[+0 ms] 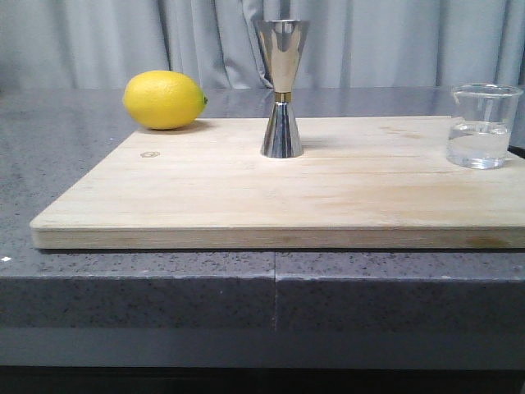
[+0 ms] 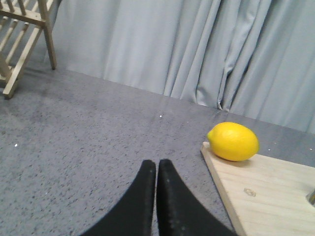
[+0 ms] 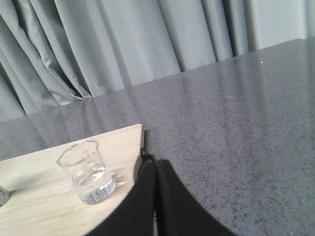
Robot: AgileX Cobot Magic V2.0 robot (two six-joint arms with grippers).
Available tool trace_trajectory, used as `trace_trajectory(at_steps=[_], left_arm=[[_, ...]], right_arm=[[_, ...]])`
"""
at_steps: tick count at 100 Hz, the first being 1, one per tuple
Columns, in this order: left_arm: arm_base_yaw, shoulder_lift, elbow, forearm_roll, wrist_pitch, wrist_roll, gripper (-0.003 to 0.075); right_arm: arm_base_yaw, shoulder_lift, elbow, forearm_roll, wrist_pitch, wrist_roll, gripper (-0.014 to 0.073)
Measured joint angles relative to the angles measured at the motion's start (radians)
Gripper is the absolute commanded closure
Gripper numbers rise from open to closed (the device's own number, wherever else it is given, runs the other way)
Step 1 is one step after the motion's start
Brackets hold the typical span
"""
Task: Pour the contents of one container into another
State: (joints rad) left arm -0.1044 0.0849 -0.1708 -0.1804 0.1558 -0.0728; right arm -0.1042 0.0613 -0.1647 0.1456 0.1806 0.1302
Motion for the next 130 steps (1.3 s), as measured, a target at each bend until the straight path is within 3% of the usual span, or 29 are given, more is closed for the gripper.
trace_trajectory(at_steps=[26, 43, 70, 78, 85, 92, 104, 110, 116, 130], left_arm=[[-0.079, 0.363, -0.37, 0.004, 0.152, 0.133, 0.0741], [-0.184, 0.599, -0.549, 0.006, 0.244, 0.244, 0.0741], [-0.354, 0.821, -0.677, 0.006, 0.214, 0.359, 0.0738], [-0.395, 0.86, -0.686, 0.006, 0.19, 0.379, 0.0706], [-0.423, 0.89, -0.688, 0.006, 0.163, 0.386, 0.0639], [-0.445, 0.915, -0.688, 0.006, 0.136, 0.388, 0.0534], [-0.473, 0.949, -0.688, 0.006, 0.085, 0.389, 0.0313], [-0.485, 0.961, -0.688, 0.006, 0.061, 0.389, 0.0215], [-0.5, 0.976, -0.688, 0.001, 0.034, 0.389, 0.0175], [-0.532, 1.011, -0.688, -0.044, -0.019, 0.389, 0.0175]], right_arm=[[0.0, 0.305, -0.345, -0.044, 0.204, 0.0, 0.0659], [0.0, 0.51, -0.53, -0.061, 0.344, -0.002, 0.0655], [0.0, 0.675, -0.595, -0.065, 0.367, -0.002, 0.0654], [0.0, 0.694, -0.595, -0.065, 0.365, -0.002, 0.0643], [0.0, 0.706, -0.595, -0.067, 0.359, -0.02, 0.0588], [0.0, 0.713, -0.595, -0.067, 0.35, -0.035, 0.0477], [0.0, 0.714, -0.595, -0.067, 0.337, -0.052, 0.0188], [0.0, 0.714, -0.595, -0.069, 0.333, -0.062, 0.0088], [0.0, 0.714, -0.595, -0.069, 0.329, -0.07, 0.0032], [0.0, 0.714, -0.583, -0.069, 0.306, -0.077, 0.0027]])
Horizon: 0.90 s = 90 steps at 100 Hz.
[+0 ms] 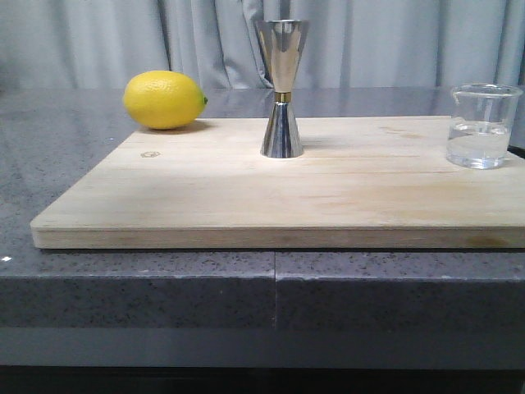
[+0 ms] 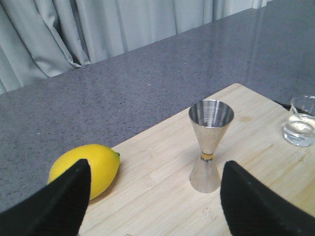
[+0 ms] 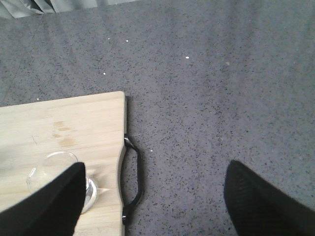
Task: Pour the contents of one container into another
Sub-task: 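Reach the left gripper to the steel jigger and close around its waist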
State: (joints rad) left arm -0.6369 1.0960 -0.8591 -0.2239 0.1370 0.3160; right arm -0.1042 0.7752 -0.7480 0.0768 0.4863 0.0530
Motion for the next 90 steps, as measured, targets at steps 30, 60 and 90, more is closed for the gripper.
trace_trajectory(at_steps=[30, 60, 90], left_arm=[[-0.058, 0.16, 0.061, -0.008, -0.12, 0.0, 0.0175], [-0.151, 0.285, 0.151, -0.008, -0.366, 0.0, 0.0175], [-0.196, 0.385, 0.157, 0.103, -0.558, -0.128, 0.0175]], right_arm=[[0.037, 0.0, 0.158, -0.002, -0.135, -0.017, 0.0027], [0.174, 0.0, 0.297, -0.002, -0.259, -0.025, 0.0027], [0.216, 0.0, 0.343, -0.005, -0.329, -0.025, 0.0027]])
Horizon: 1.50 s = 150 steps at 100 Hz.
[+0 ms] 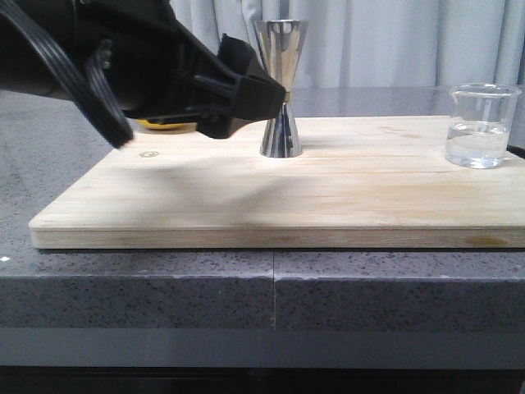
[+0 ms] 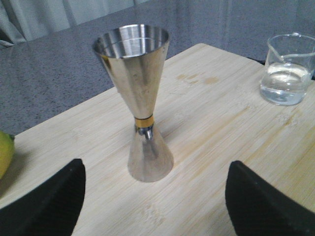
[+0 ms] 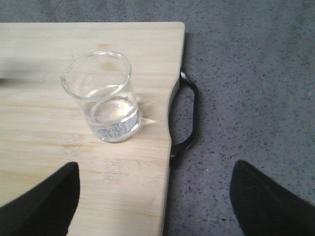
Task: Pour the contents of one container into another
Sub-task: 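Reach the left gripper to the steel jigger and close around its waist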
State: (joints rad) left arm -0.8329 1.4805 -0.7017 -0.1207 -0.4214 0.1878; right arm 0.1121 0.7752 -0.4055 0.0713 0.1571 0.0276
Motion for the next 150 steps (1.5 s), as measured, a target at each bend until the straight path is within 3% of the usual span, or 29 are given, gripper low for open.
trace_trajectory(at_steps=[21, 150], left_arm=[[0.0, 0.086, 0.0, 0.138, -0.118, -0.188, 0.0175], [0.127, 0.296, -0.218, 0.451, -0.17, -0.493, 0.021]], right_arm=[[0.0, 0.0, 0.005, 0.0, -0.01, 0.0, 0.0027], [0.038, 0.0, 0.006, -0.004, -0.042, 0.0, 0.0027]])
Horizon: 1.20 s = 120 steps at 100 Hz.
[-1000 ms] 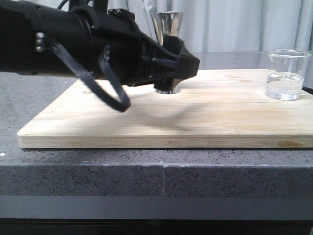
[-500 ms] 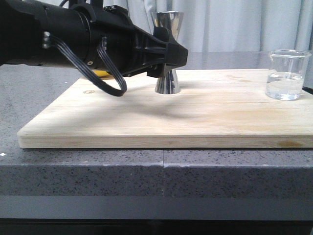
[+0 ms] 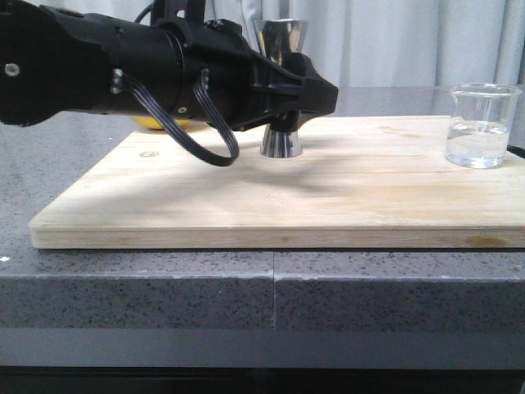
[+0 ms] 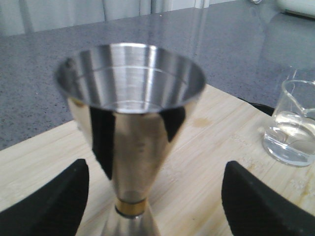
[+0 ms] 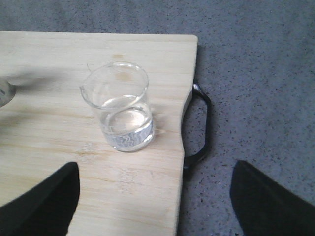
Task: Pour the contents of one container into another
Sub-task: 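Reach the left gripper to the steel jigger and close around its waist, then reach the right gripper to the glass beaker and grasp it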
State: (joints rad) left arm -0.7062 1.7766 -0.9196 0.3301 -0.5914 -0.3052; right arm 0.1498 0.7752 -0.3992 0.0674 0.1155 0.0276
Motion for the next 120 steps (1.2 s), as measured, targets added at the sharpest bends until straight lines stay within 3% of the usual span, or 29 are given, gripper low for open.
trace_trajectory(at_steps=[31, 67, 120], left_arm=[[0.02, 0.0, -0.002, 0.018, 0.0, -0.002, 0.0225], [0.02, 0.0, -0.002, 0.021, 0.0, -0.003, 0.0455], [0.02, 0.0, -0.002, 0.021, 0.002, -0.005, 0.0721]], right_arm=[[0.0, 0.0, 0.0, -0.002, -0.001, 0.0, 0.0027], [0.0, 0.0, 0.0, -0.002, -0.006, 0.0, 0.0027], [0.0, 0.0, 0.009, -0.017, -0.021, 0.0, 0.0027]])
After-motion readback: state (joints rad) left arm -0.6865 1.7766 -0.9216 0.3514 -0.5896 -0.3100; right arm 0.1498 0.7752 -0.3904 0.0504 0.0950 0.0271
